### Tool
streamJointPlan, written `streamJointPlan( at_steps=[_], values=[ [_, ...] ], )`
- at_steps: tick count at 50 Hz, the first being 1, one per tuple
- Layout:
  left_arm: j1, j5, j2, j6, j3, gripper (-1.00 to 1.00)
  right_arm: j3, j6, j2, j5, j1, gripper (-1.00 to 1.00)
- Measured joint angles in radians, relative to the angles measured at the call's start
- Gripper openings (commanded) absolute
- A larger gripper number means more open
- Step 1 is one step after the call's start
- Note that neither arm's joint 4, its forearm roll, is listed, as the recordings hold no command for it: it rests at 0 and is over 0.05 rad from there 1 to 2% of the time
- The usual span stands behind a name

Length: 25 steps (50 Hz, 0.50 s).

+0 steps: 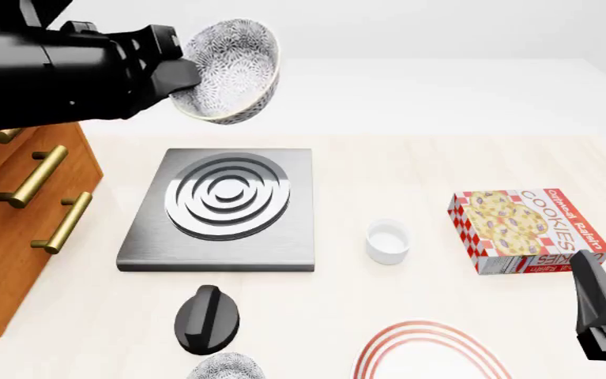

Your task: Pick the akita bowl on the wooden cabinet and place it on the plate.

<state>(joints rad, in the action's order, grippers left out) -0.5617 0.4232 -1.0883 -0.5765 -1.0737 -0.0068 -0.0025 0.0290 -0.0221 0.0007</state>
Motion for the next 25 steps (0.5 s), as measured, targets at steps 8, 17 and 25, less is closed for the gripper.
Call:
streamJointPlan(
  at_steps=[8, 17, 25],
  values=[
    [-0.034, 0.008, -0.010, 0.004, 0.001, -1.00, 0.000, 0.000, 0.000, 0.000, 0.000, 1.00],
    [-0.074, 0.007, -0.027, 0.001, 0.012, -1.00, 0.000, 0.000, 0.000, 0.000, 0.000, 1.00],
    [-0.110, 0.000, -0.047, -0.011, 0.022, -1.00, 0.000, 0.000, 0.000, 0.000, 0.000, 1.00]
  ],
)
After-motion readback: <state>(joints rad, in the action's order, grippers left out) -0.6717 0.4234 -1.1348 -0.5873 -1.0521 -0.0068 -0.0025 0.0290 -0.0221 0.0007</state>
